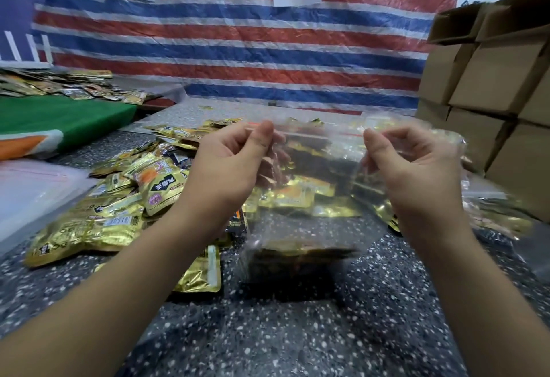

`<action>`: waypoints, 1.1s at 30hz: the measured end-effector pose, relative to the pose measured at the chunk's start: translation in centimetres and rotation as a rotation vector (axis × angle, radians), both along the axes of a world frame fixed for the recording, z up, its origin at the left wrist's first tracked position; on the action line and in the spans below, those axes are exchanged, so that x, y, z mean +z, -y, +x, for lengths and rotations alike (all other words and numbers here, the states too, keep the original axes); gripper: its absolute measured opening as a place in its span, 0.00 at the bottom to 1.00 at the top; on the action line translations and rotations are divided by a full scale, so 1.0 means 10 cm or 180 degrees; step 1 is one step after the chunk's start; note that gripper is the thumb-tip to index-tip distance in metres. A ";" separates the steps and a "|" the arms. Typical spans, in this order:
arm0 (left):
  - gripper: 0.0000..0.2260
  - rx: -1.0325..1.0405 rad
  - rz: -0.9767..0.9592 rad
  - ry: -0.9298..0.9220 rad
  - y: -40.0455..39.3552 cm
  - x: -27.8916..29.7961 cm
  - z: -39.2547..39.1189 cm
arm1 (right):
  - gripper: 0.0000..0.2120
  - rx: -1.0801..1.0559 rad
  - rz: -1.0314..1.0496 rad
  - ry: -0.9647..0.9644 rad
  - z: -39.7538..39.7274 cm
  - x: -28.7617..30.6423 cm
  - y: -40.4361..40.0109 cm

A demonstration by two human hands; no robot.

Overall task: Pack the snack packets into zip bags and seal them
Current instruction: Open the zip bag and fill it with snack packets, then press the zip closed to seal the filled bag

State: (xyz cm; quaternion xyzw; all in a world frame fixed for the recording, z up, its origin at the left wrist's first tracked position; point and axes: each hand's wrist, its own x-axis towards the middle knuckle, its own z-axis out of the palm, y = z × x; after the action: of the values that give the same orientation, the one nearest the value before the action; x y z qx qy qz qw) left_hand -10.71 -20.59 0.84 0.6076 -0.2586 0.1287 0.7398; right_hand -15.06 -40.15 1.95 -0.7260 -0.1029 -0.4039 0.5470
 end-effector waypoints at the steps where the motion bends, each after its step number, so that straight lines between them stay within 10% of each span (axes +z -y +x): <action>1: 0.13 0.0073 0.0078 -0.0047 0.00 -0.02 0.02 | 0.09 -0.0035 0.0023 -0.0103 0.02 -0.01 0.02; 12: 0.10 0.0015 0.0680 0.0130 0.15 -0.19 -0.08 | 0.13 -0.1161 -0.2532 -0.0017 -0.15 0.00 -0.18; 33: 0.14 -0.0039 0.0932 0.0758 0.19 -0.27 -0.18 | 0.08 0.0433 -0.1598 -0.1037 -0.25 0.03 -0.22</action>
State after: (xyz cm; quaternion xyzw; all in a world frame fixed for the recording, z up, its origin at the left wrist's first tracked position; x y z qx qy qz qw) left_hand -12.48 -22.49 -1.90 0.6877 -0.3640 0.1562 0.6084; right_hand -17.53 -37.97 2.27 -0.8851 -0.1588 -0.2066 0.3856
